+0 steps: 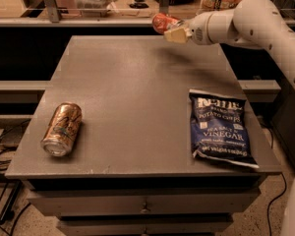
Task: Move coke can near orange can
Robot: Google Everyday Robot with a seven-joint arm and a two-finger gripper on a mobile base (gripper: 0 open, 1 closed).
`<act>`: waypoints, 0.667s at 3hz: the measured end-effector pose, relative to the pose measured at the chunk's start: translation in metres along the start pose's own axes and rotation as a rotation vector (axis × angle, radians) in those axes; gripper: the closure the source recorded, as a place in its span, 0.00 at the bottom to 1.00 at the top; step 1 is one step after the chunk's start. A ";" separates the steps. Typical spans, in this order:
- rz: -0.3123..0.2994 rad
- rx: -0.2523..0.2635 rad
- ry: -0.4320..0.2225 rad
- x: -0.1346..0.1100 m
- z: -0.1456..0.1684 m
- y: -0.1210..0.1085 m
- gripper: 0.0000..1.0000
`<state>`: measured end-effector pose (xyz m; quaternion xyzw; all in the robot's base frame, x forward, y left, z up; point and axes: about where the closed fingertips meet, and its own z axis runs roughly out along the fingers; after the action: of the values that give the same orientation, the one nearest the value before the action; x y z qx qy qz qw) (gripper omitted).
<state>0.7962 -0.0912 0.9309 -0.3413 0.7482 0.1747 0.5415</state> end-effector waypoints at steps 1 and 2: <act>-0.089 -0.094 0.000 -0.005 -0.003 0.039 1.00; -0.224 -0.238 -0.057 -0.014 -0.023 0.110 1.00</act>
Offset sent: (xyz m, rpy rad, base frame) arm -0.1381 0.0934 0.0188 -0.1004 -0.1834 0.4439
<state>0.7056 -0.0237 0.9401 -0.4794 0.6637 0.2103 0.5344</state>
